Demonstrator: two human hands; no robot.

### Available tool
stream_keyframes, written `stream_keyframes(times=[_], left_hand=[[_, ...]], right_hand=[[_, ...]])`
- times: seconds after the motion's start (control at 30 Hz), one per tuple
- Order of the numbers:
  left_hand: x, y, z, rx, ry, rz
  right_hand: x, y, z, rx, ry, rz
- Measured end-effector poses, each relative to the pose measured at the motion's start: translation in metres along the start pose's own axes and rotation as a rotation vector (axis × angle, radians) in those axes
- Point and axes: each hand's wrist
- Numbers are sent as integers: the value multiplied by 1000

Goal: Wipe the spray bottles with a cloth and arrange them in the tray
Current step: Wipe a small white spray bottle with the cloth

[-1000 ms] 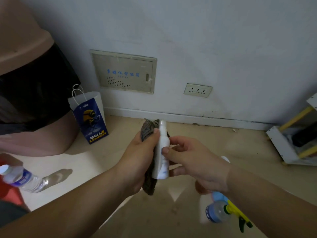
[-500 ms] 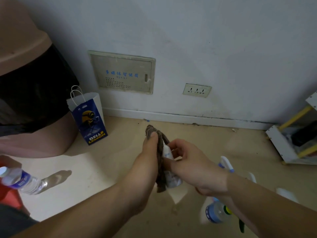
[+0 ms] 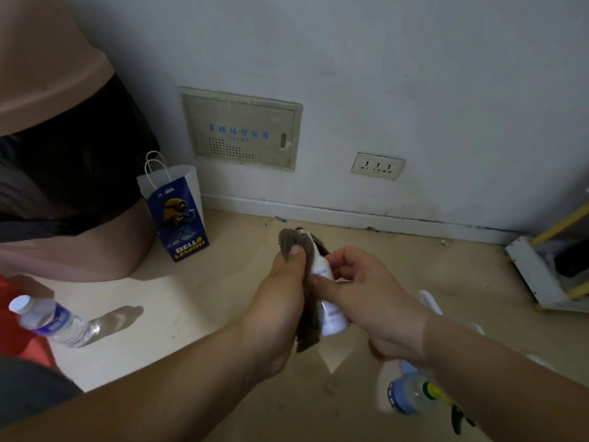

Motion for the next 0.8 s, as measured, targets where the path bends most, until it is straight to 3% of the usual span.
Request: stream_keyframes(times=[0.1, 0.2, 0.33, 0.43, 0.5, 0.63, 0.8], left_hand=[[14, -10, 17, -160, -92, -20], [13, -7, 19, -170, -102, -47], [3, 3, -12, 117, 76, -16], [9, -2, -11, 150, 92, -3], [17, -10, -2, 71, 16, -2], [19, -13, 8, -185, -116, 8], [2, 4, -21, 102, 44, -69]], right_hand=[[-3, 2, 0, 12, -32, -18], [3, -3, 0, 85, 28, -32], [12, -7, 6, -32, 58, 53], [8, -3, 11, -141, -11, 77], [-2, 3, 10, -214, -102, 18], [-12, 11, -2, -22, -54, -120], [4, 6, 0, 37, 54, -6]])
Point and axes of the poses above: each hand's wrist, its own x-axis away from the middle knuckle, its own y-axis out of the back of the hand, z = x × y, and after that the axes turned 1 degree about x, right-handed
